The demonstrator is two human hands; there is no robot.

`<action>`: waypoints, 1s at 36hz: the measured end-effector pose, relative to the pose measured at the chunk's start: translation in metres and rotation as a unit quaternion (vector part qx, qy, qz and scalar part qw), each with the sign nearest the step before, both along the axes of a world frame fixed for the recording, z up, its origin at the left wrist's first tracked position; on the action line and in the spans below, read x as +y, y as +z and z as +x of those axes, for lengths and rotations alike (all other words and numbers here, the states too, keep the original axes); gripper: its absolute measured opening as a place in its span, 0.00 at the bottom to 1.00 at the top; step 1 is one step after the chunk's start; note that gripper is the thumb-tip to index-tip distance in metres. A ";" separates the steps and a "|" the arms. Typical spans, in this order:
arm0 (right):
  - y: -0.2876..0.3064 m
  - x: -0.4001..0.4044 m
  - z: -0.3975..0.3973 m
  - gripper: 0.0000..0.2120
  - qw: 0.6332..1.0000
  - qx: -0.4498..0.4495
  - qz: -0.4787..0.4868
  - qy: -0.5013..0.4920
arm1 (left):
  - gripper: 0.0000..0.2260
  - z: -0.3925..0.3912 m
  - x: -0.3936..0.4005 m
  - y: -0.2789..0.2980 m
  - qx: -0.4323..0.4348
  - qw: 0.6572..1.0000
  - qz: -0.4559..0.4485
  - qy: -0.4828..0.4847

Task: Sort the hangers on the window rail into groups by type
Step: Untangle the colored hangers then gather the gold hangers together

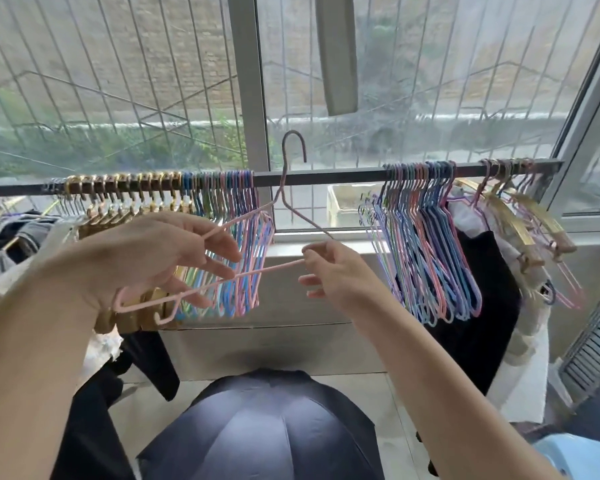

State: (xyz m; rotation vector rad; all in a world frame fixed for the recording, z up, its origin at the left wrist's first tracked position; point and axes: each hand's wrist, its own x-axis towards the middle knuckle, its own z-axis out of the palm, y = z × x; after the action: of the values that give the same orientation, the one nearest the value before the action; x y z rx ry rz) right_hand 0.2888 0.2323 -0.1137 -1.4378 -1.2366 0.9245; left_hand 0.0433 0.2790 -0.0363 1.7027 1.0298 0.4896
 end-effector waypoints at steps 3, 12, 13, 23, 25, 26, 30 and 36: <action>-0.003 0.002 -0.005 0.10 0.997 0.041 -0.044 0.044 | 0.12 0.019 -0.006 -0.005 0.021 0.999 0.026 0.031; 0.007 0.043 -0.016 0.13 0.991 0.077 -0.109 -0.005 | 0.08 0.133 -0.006 -0.066 0.167 0.977 0.131 -0.011; 0.007 0.046 -0.011 0.10 0.992 0.053 -0.113 -0.026 | 0.09 0.134 -0.005 -0.068 0.162 0.978 0.124 -0.045; 0.001 0.078 0.031 0.12 0.986 -0.071 -0.108 -0.103 | 0.18 0.067 0.105 -0.036 0.259 0.875 0.408 0.020; 0.004 0.086 0.034 0.12 0.979 -0.126 -0.111 -0.112 | 0.22 0.046 0.143 -0.028 0.308 0.834 0.453 0.070; 0.006 0.090 0.036 0.10 0.976 -0.146 -0.115 -0.115 | 0.25 0.037 0.161 -0.025 0.339 0.815 0.461 0.091; 0.007 0.103 0.047 0.10 0.953 -0.237 -0.122 -0.143 | 0.31 0.012 0.214 -0.024 0.415 0.799 0.417 0.128; -0.001 0.109 0.063 0.11 0.923 -0.318 -0.143 -0.162 | 0.31 -0.001 0.249 -0.035 0.430 0.801 0.397 0.124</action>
State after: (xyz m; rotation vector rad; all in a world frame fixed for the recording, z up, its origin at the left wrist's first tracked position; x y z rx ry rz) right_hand 0.3516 0.3414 -0.1143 -2.2137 -1.2864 0.4211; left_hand 0.0427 0.5282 -0.0710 2.6739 1.8971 0.3059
